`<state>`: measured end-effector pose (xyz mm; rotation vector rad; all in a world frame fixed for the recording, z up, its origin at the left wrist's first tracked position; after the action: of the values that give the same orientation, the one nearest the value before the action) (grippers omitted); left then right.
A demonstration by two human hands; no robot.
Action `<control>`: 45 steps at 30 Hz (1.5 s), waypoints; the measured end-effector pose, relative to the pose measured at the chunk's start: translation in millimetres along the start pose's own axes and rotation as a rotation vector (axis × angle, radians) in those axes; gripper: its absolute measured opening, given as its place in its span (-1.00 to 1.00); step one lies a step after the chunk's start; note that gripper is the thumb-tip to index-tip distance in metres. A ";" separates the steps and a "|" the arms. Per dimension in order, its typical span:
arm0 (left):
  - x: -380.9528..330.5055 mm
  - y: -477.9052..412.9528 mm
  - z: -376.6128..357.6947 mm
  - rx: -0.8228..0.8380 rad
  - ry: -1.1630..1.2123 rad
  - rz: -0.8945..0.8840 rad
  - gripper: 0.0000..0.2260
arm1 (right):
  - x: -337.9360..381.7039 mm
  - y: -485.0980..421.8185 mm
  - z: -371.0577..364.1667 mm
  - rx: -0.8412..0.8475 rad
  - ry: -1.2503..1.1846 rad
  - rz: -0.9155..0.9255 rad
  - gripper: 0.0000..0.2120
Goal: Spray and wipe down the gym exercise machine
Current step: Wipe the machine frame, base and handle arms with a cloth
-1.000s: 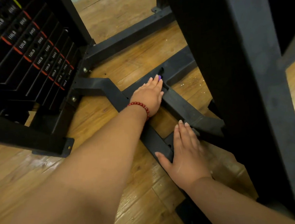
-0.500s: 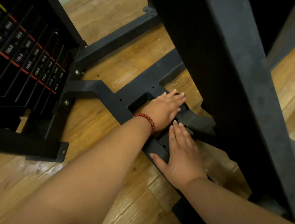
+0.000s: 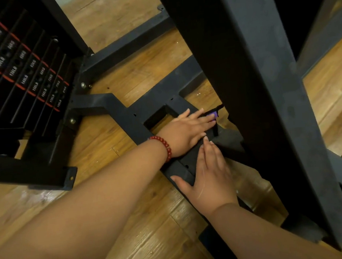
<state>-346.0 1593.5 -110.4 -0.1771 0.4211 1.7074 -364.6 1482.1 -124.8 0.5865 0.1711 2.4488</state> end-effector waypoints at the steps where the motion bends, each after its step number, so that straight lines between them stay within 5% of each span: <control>1: 8.6 -4.1 1.3 0.013 -0.024 0.021 -0.59 | -0.8 0.4 -0.9 0.041 0.006 -0.009 -0.04; 6: 36.8 -19.3 16.2 -0.049 0.033 0.240 -0.61 | -4.1 0.5 -0.5 0.065 0.014 -0.026 -0.04; 12: 8.8 10.7 -8.3 -0.092 0.063 0.053 -0.57 | -4.5 1.6 -1.5 0.063 -0.021 -0.029 -0.04; 19: 19.1 -15.1 1.1 -0.124 0.060 0.236 -0.60 | -4.2 2.6 -1.8 0.046 -0.007 -0.027 -0.04; 28: 2.2 57.3 -19.9 -0.192 0.185 0.228 -0.55 | -3.3 6.0 -1.9 0.090 0.015 -0.015 -0.07; 33: -9.9 101.1 -18.2 -0.565 0.180 0.295 -0.58 | -4.0 14.9 6.2 0.094 -0.063 -0.021 -0.14; 37: -28.4 113.1 -13.8 -0.624 0.241 0.243 -0.55 | 2.7 15.4 27.9 0.058 -0.200 0.079 -0.26; 45: -9.8 122.6 -3.2 -0.604 0.836 0.473 -0.65 | 6.0 -7.6 28.0 0.102 -0.548 0.112 -0.48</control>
<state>-464.3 1567.7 -88.2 -1.3487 0.5651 2.1367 -352.2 1491.3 -99.5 1.3127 0.0381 2.2931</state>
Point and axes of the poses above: each hand's wrist, its own y-axis away from the middle knuckle, its own z-axis out of the back of the hand, x = y × z, the point moved 7 cm from there along -y, towards the middle knuckle, and after that the axes turned 4 degrees about -z, right-handed, at the moved point
